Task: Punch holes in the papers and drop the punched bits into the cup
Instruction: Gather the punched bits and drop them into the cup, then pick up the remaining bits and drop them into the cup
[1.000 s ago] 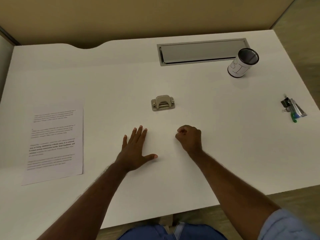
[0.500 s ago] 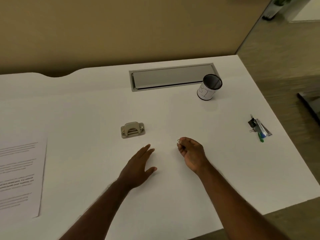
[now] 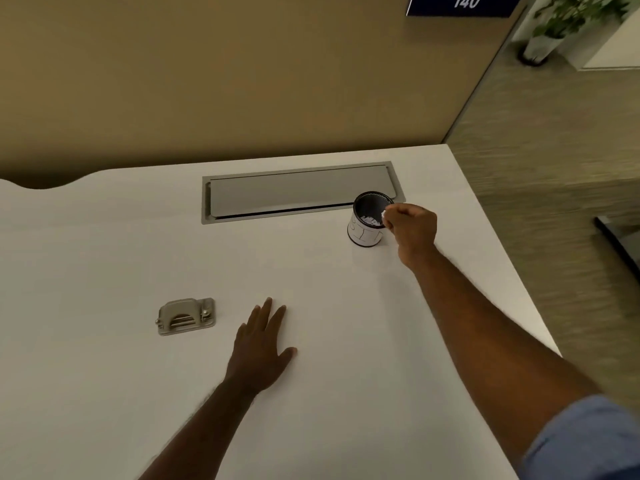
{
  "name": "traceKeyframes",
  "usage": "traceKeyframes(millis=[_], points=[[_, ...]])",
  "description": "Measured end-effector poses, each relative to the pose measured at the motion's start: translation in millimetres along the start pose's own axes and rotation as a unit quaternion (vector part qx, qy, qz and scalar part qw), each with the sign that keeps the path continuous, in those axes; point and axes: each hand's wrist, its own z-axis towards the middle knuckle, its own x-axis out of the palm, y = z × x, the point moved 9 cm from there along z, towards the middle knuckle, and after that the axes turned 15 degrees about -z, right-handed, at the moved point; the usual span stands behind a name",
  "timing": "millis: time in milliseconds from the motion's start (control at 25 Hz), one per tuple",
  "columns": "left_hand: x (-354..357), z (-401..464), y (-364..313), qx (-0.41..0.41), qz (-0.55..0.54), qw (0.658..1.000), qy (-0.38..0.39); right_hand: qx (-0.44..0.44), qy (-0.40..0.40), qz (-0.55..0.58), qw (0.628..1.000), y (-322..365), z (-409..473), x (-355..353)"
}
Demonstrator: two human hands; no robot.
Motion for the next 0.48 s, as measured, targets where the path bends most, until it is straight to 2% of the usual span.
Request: traceKeyframes(millis=[80,240,480], points=[[1.8,-2.1,0.9,-0.003,-0.004,1.000,-0.002,-0.071,-0.008,-0.164,0.984,17.2,17.1,2.9],[-2.6,-4.8,-11.0,0.025,-0.012,1.000,-0.009,-0.184,0.039,-0.322,0.928,40.5,27.7,22.8],[-15.3,-14.6,-21.3,0.048,-0.028,0.998,-0.003,-0.254,-0.047,-0.317,0.912,73.6,8.3,5.7]])
